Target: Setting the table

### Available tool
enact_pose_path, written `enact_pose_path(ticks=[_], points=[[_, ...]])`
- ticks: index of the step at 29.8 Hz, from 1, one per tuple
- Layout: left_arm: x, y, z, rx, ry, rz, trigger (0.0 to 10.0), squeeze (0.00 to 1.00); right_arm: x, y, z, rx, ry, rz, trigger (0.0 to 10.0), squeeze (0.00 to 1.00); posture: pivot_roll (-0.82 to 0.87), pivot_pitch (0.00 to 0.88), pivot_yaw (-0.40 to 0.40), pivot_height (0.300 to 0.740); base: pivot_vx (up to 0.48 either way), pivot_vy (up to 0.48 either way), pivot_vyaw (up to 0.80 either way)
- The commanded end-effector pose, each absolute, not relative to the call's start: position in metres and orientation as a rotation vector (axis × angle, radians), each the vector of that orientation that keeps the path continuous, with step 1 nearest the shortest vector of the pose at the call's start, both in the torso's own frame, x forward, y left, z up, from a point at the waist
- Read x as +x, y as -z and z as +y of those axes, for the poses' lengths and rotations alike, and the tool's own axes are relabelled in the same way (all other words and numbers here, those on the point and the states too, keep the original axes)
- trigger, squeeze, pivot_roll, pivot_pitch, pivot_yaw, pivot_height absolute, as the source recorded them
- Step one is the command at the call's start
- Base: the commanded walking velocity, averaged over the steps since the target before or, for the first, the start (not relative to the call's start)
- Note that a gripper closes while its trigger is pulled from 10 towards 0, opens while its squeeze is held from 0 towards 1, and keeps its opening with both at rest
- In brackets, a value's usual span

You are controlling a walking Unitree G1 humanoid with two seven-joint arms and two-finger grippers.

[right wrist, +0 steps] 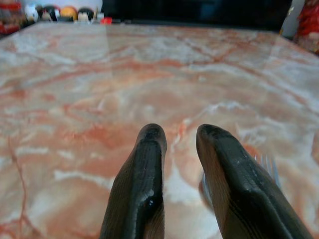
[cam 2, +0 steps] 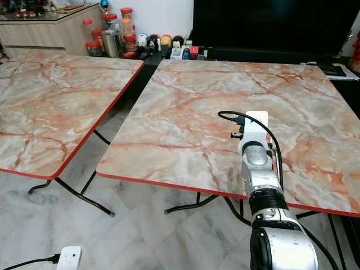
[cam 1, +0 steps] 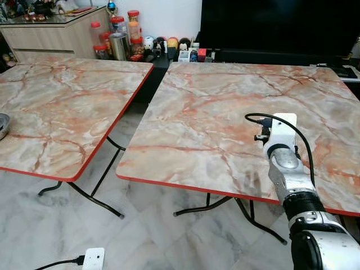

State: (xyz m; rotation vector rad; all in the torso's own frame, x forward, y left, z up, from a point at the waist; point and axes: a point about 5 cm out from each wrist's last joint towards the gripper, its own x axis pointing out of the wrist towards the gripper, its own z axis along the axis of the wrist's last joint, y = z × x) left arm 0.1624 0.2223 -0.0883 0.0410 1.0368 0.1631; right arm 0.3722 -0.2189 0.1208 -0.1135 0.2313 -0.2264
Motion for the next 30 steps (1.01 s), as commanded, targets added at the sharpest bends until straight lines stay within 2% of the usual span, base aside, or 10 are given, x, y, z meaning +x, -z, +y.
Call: enact_pose_path(ticks=[1,3,15,23,30], points=[[0.156,0.09,0.226,0.061,-0.173,1.057,10.0,0.0,0.372,-0.116,-0.218,-0.098,0.228,0.252,10.0,0.0,0.01,0.0,-0.01,0.728,0.0,0.0,-0.8],[0.154,0.09,0.228,0.066,-0.179,1.063,10.0,0.0,0.371,-0.113,-0.218,-0.093,0.228,0.262,10.0,0.0,0.01,0.0,-0.011,0.728,0.0,-0.12,-0.8],[0.151,0.091,0.231,0.058,-0.185,1.071,10.0,0.0,0.375,-0.117,-0.203,-0.082,0.184,0.22,10.0,0.0,0.02,0.0,-0.016,0.728,0.0,-0.06,0.0],[0.152,0.091,0.23,0.058,-0.18,1.067,10.0,0.0,0.376,-0.117,-0.198,-0.069,0.17,0.209,10.0,0.0,0.02,0.0,-0.019,0.728,0.0,0.0,-0.64],[0.153,0.091,0.228,0.057,-0.177,1.063,10.0,0.0,0.376,-0.118,-0.195,-0.082,0.155,0.187,10.0,0.0,0.02,0.0,-0.021,0.728,0.0,-0.071,0.0]])
